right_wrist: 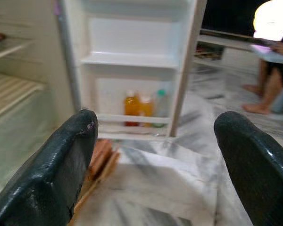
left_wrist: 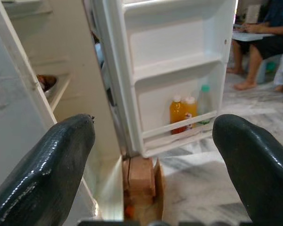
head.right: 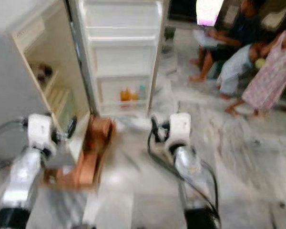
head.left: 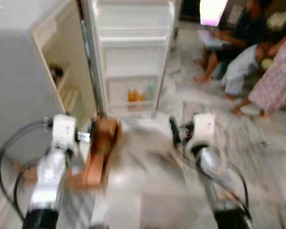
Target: Restocking fridge
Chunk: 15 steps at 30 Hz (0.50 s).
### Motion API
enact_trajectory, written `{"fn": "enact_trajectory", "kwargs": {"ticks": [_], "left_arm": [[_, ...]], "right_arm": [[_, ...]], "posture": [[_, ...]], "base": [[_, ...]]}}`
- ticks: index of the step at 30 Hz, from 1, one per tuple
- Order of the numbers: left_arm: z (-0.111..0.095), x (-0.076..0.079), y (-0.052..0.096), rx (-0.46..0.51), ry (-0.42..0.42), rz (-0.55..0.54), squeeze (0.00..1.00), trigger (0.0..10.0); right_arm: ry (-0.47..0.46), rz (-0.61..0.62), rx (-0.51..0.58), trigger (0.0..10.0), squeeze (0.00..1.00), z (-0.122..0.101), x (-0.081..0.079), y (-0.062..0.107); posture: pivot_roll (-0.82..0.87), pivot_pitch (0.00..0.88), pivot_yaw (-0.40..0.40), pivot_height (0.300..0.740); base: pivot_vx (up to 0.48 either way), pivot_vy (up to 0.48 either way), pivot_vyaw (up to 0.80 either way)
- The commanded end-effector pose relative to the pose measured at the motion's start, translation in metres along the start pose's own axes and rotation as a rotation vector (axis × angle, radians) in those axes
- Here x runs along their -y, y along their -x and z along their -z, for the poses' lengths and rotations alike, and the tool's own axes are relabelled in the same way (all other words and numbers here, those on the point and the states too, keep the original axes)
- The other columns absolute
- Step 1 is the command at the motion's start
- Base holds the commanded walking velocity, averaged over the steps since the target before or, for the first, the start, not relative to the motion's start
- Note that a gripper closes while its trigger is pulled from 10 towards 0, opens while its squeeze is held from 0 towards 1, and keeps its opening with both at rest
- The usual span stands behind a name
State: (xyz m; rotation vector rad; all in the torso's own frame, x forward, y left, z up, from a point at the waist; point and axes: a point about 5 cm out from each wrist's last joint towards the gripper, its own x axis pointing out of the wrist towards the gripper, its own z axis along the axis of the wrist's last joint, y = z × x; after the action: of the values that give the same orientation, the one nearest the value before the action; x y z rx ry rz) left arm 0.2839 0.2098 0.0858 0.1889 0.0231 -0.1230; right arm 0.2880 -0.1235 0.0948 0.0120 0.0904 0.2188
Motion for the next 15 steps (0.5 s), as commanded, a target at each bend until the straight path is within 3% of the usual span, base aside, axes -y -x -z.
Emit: {"fn": "enact_trajectory", "kwargs": {"ticks": [1,7,11,15], "left_arm": [[0.001,0.01,-0.002,-0.008,-0.003,0.026,0.0,10.0],[0.003,0.019,0.0,-0.02,-0.01,0.041,0.0,10.0],[0.002,0.02,0.0,-0.018,-0.014,0.043,0.0,10.0],[0.001,0.023,-0.002,-0.012,-0.019,0.047,0.0,10.0]], "right_arm": [[-0.007,0.03,0.037,10.0,0.0,-0.006,0.014,0.003],[-0.049,0.066,0.107,10.0,0.0,-0.014,0.02,0.001],[-0.043,0.071,0.115,10.0,0.0,-0.017,0.023,-0.002],[-0.032,0.079,0.135,10.0,0.0,-0.021,0.027,-0.003]], "posture": [[0.02,0.0,-0.041,0.74],[0.02,0.0,-0.041,0.74],[0.01,0.0,-0.044,0.74],[0.01,0.0,-0.044,0.74]], "base": [[0.281,-0.386,0.0],[0.307,-0.365,0.0],[0.379,-0.289,-0.76],[0.433,0.0,-0.8]]}}
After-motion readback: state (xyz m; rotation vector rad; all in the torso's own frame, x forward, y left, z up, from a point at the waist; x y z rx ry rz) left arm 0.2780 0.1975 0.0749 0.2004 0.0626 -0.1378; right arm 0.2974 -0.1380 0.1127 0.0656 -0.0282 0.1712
